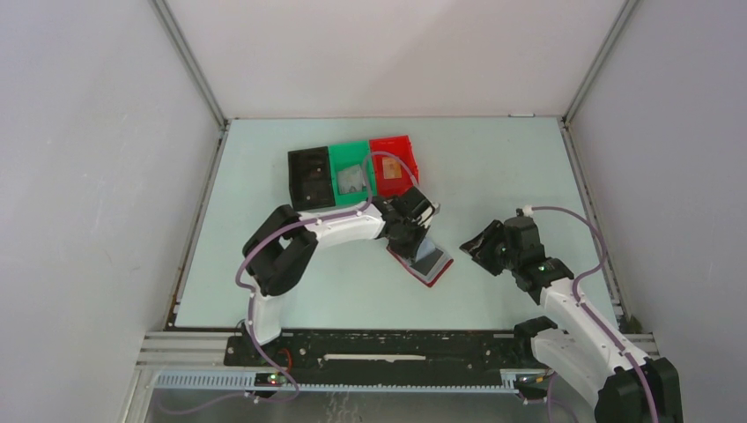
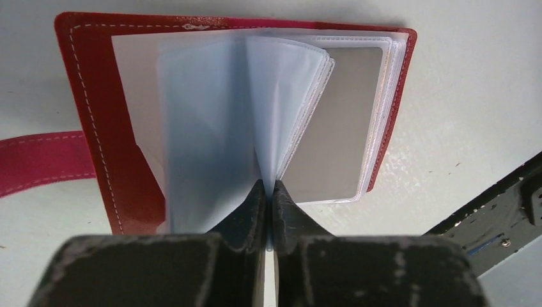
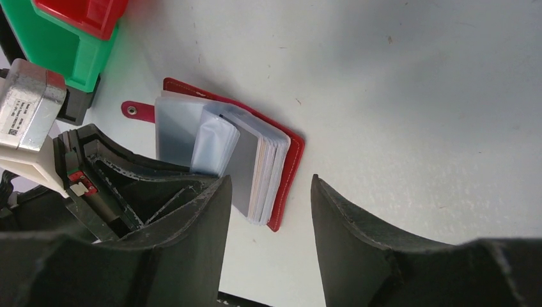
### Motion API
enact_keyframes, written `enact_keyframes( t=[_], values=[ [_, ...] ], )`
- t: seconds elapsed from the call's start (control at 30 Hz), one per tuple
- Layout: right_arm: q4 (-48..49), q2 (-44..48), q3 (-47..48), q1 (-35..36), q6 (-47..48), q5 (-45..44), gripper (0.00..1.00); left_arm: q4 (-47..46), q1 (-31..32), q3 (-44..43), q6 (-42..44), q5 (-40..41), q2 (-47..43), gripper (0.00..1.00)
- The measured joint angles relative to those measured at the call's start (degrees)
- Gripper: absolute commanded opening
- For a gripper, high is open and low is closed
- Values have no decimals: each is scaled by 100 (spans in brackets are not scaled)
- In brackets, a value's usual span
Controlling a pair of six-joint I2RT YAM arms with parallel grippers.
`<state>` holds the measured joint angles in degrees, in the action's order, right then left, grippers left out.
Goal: Take the credit cards out of the card holder
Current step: Remove the credit card from the card holder.
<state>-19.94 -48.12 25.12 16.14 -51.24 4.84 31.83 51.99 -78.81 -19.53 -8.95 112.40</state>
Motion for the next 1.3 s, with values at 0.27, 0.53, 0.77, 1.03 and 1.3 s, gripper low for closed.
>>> enact_keyframes(
  t=[0.27,0.53,0.77,1.03,1.3],
  values=[
    [39,-2,0,164,-35,203,54,-616,-127,452,-564,-479,-155,0],
    [885,-1054,0,1397,-472,297,25,-2273,-651,1805,-1917,-1543,-487,0],
    [1751,-2052,-2,1550,-721,531,17,-2632,-671,1976,-2262,-1716,-507,1],
    [1801,-2369,9,1556,-852,457,13,-2656,-741,2065,-2312,-1716,-643,16],
    [2271,-2841,120,1554,-973,509,12,-2288,-841,2074,-2240,-1473,-1019,29]
  ],
)
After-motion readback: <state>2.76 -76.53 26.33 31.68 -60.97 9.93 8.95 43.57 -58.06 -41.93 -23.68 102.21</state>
